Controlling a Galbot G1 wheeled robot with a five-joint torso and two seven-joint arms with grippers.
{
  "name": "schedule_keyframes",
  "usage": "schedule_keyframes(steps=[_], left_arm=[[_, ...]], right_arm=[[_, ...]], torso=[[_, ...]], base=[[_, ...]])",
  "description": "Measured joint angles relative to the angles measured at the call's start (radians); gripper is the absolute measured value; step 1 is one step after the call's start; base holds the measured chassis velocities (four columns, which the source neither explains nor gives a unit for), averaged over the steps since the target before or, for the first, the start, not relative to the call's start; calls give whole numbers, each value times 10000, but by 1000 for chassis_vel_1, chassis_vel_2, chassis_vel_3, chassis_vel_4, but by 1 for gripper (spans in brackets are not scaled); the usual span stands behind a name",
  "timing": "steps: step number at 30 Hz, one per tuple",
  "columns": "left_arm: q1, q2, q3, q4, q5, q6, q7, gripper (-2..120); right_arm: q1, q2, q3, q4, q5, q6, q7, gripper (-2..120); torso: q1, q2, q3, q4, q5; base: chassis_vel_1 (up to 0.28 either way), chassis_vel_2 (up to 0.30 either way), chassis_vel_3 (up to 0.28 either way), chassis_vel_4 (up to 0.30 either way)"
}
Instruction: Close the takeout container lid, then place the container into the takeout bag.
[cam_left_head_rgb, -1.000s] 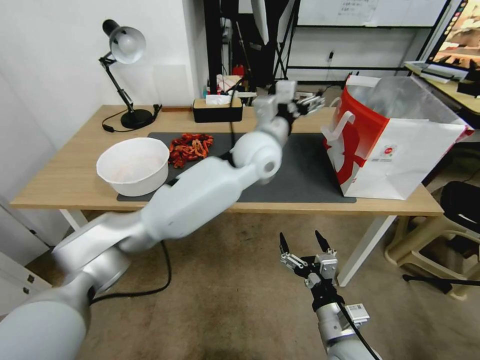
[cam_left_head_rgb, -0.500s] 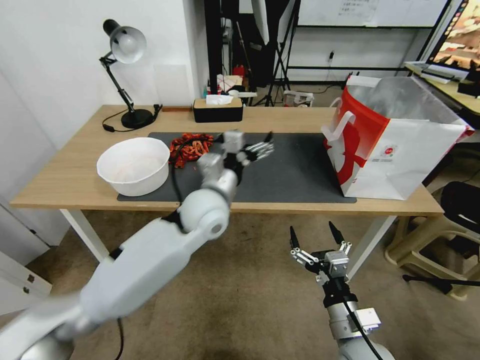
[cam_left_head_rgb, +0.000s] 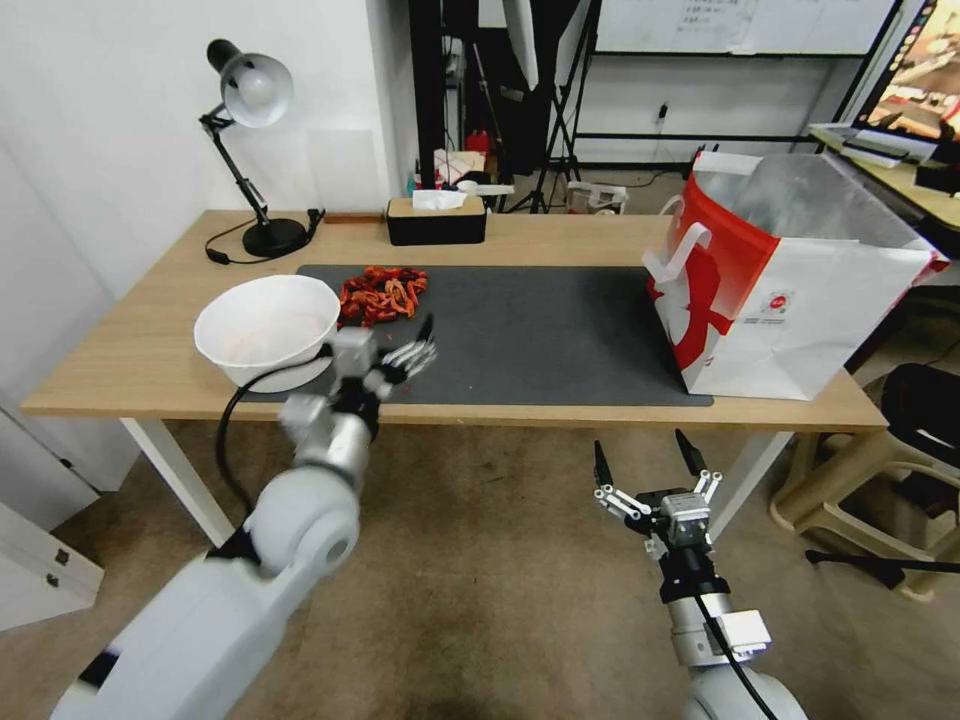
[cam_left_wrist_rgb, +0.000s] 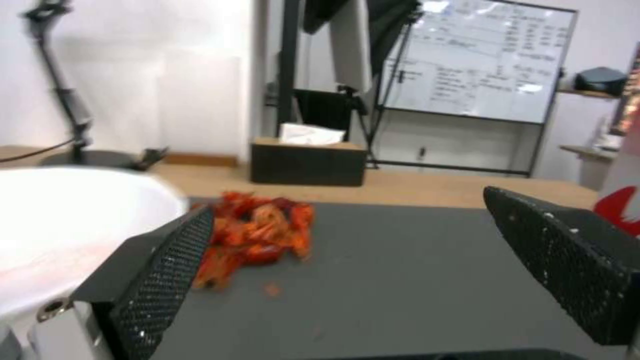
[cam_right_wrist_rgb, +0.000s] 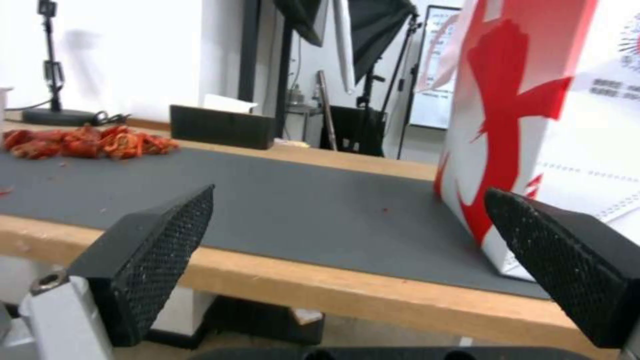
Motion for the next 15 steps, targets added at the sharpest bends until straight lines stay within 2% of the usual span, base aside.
schedule_keyframes(steps=[3, 5, 9, 12, 14, 15], left_arm=[[678, -39, -308, -72, 330, -325, 18, 100], [1470, -193, -576, -104, 902, -848, 69, 100], [2653, -519, -1003, -88, 1527, -1465, 425, 100], [2871, -592, -1082, 2, 1740, -1659, 476, 100], [3340, -842, -1231, 104, 2392, -1999, 461, 100], [3340, -842, -1231, 104, 2392, -1999, 461, 100]], right_arm=[[48, -46, 76, -12, 113, 0, 39, 100], [52, -55, 246, -3, 267, 0, 135, 100], [-60, -96, 487, 92, 731, 0, 176, 100], [-73, -138, 533, 92, 867, 2, 181, 100], [-78, -146, 606, 78, 1049, 37, 266, 100], [-78, -146, 606, 78, 1049, 37, 266, 100]], torso=[[0, -1, -1, -1, 1], [2, -1, -1, -3, 3], [1, 0, 0, -1, 3], [1, 0, 0, -1, 0], [1, -1, 1, -3, 1], [1, -1, 1, -3, 1]], base=[[0, 0, 0, 0], [0, 0, 0, 0], [0, 0, 0, 0], [0, 0, 0, 0], [0, 0, 0, 0], [0, 0, 0, 0]])
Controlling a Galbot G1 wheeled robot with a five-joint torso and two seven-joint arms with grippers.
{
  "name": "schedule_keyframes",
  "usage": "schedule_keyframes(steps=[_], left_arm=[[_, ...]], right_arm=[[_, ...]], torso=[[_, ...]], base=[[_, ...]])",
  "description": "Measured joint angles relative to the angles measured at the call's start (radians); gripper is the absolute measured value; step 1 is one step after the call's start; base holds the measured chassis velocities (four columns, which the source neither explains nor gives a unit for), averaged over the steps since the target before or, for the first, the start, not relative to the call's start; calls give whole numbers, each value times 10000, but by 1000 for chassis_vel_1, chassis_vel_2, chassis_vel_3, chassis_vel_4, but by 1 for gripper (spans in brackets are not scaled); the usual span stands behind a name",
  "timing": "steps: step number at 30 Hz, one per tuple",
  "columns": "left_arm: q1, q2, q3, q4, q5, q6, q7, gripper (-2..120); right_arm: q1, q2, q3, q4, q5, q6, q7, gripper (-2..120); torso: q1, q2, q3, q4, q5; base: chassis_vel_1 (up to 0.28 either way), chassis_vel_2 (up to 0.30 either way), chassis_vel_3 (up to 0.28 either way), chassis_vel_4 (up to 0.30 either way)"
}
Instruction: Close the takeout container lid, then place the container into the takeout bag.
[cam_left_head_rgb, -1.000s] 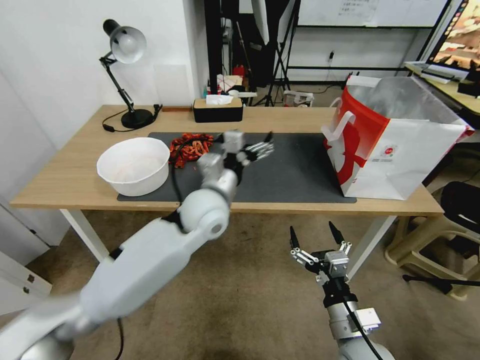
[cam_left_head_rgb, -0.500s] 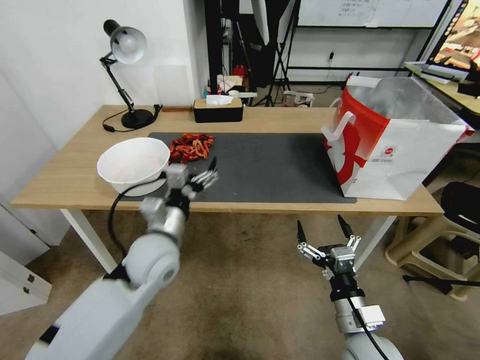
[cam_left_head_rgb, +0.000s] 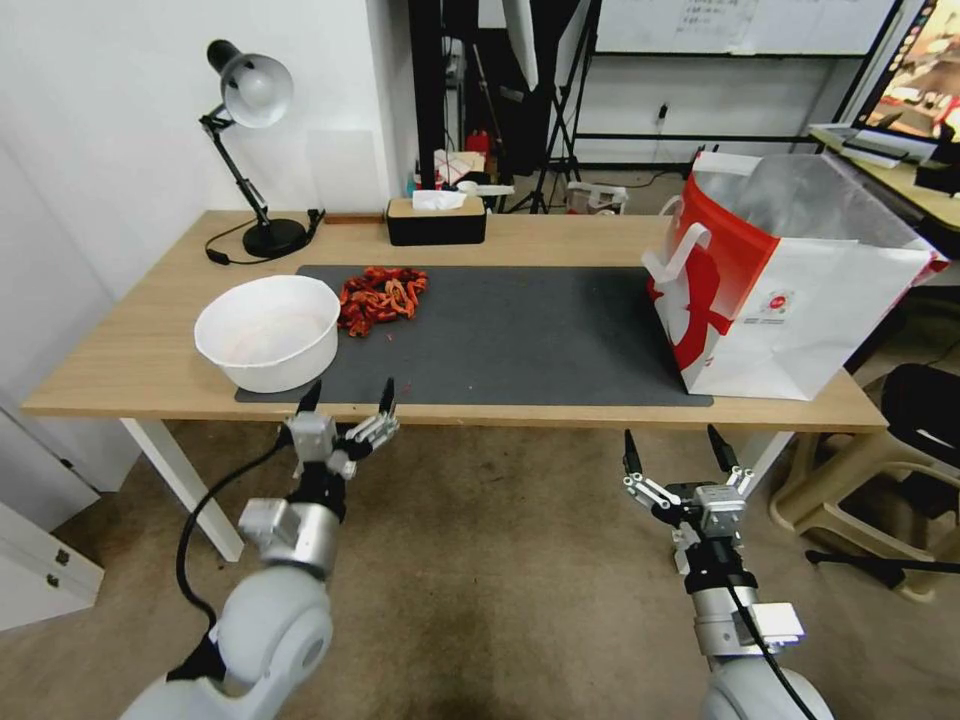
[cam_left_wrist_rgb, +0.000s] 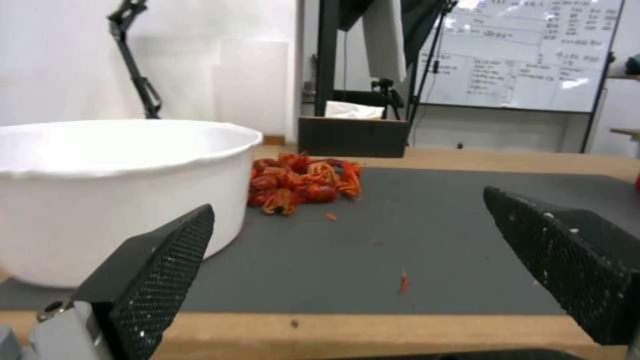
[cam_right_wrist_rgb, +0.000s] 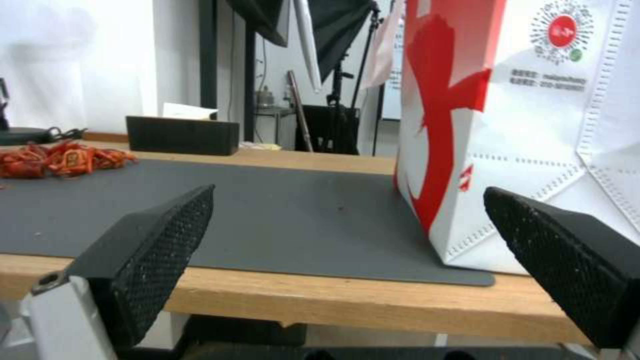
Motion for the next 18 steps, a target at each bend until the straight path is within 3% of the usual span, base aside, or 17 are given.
schedule_keyframes(steps=[8, 18], left_arm=[[1122, -387, -154, 240, 593, -712, 88, 100], [1317, -575, -195, 423, 667, -1005, 180, 100]], right_arm=[[-22, 252, -10, -75, 265, 33, 21, 100], [-98, 270, -51, -104, 409, 36, -131, 100]], torso=[[0, 0, -1, 1, -1], [0, 0, -1, 1, 0]], base=[[0, 0, 0, 0], [0, 0, 0, 0]])
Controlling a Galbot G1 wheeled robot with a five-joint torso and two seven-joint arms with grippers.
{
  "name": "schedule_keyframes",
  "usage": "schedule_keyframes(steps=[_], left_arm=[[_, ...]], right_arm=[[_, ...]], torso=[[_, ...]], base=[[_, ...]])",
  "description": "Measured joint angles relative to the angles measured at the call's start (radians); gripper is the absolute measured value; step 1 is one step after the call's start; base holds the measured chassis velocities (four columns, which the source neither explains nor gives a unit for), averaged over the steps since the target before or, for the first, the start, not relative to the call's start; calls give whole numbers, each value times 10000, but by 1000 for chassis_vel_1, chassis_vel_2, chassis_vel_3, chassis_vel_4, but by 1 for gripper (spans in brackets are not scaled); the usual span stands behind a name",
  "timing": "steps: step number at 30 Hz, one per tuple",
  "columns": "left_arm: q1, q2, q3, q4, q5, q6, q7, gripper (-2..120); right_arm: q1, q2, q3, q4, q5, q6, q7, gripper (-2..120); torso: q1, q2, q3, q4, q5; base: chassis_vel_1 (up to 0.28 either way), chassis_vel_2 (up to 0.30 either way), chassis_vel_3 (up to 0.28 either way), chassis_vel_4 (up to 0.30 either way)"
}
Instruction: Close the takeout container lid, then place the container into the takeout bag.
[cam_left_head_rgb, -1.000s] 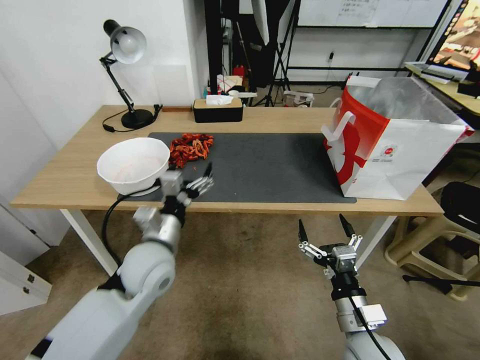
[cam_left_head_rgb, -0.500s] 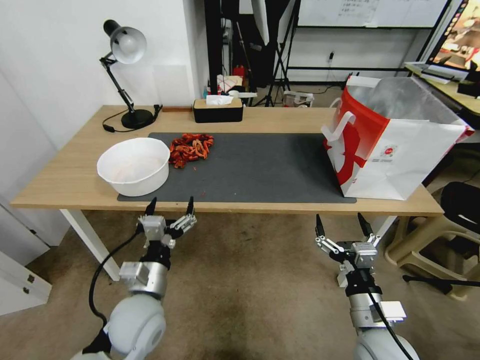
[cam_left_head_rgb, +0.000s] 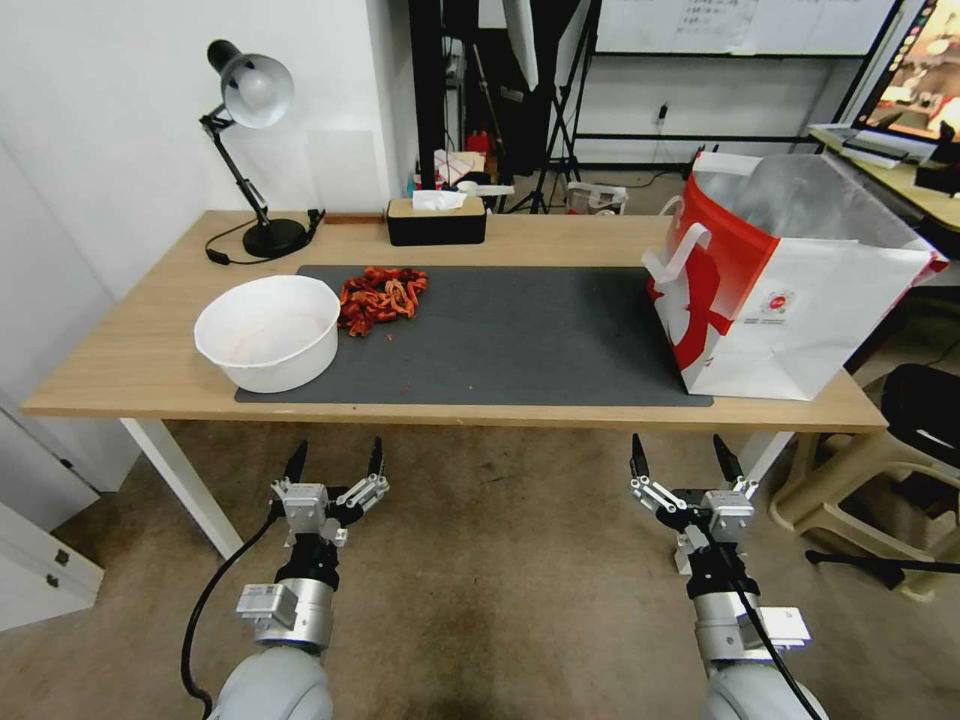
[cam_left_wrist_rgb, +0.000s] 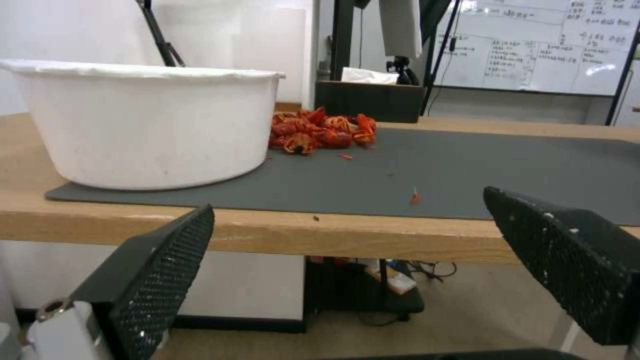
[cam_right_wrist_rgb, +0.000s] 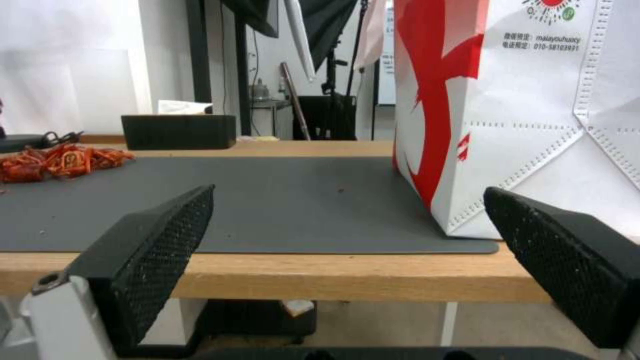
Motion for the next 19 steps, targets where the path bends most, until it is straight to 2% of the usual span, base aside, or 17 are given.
schedule_keyframes(steps=[19], left_arm=[[-53, 12, 20, 4, -33, 21, -1, 100]], right_arm=[[0, 0, -6, -5, -1, 0, -10, 100]], torso=[[0, 0, 1, 0, 0]], base=[[0, 0, 0, 0]])
